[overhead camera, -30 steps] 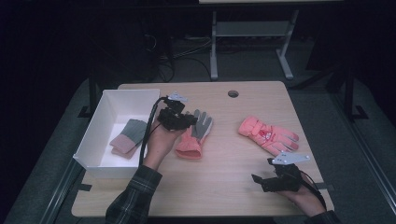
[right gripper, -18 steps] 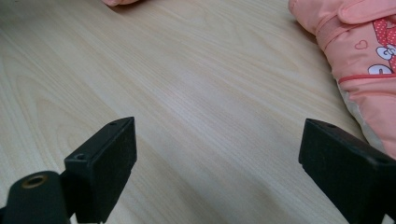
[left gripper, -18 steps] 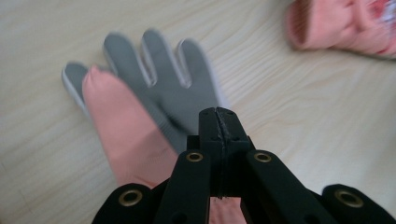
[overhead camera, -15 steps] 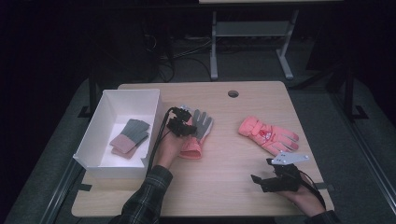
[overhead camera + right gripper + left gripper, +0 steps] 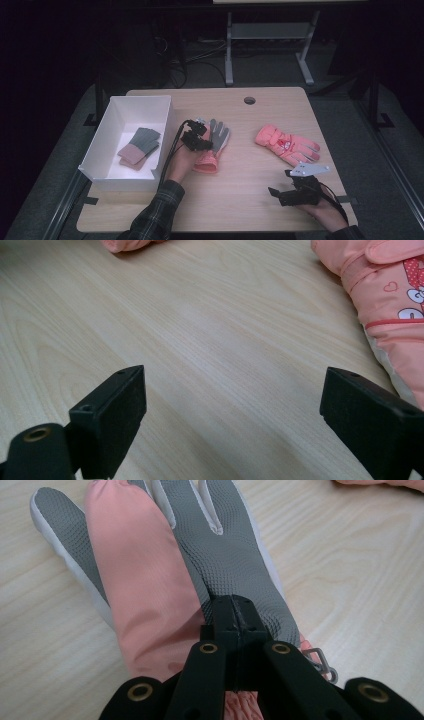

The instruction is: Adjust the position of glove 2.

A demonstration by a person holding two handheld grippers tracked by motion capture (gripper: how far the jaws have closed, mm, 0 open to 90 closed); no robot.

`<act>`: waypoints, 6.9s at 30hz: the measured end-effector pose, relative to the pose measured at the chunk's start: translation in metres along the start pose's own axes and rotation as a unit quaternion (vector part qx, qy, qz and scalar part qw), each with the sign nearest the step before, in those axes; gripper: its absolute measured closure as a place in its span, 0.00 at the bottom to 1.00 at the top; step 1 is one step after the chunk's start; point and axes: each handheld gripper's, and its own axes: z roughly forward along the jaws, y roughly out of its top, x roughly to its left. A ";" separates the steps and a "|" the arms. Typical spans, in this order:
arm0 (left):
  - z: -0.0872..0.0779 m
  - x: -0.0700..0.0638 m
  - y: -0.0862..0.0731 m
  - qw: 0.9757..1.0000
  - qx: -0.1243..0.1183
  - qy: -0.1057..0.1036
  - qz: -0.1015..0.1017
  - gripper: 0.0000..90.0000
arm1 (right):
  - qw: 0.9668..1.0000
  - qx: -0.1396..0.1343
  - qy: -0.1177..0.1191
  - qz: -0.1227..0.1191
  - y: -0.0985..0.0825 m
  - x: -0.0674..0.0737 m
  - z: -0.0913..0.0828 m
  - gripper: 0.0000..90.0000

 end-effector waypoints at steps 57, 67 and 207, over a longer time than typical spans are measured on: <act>-0.048 -0.075 -0.081 0.990 0.039 -0.106 0.089 1.00 | 1.000 0.002 -0.003 0.001 0.000 -0.001 0.000 0.13; -0.040 -0.096 -0.077 0.984 0.037 -0.141 0.103 1.00 | 1.000 0.002 -0.006 0.000 -0.001 -0.003 -0.001 0.13; -0.053 -0.070 -0.116 0.988 0.013 -0.076 0.134 0.17 | 0.993 0.098 -0.002 0.070 0.126 -0.106 0.107 1.00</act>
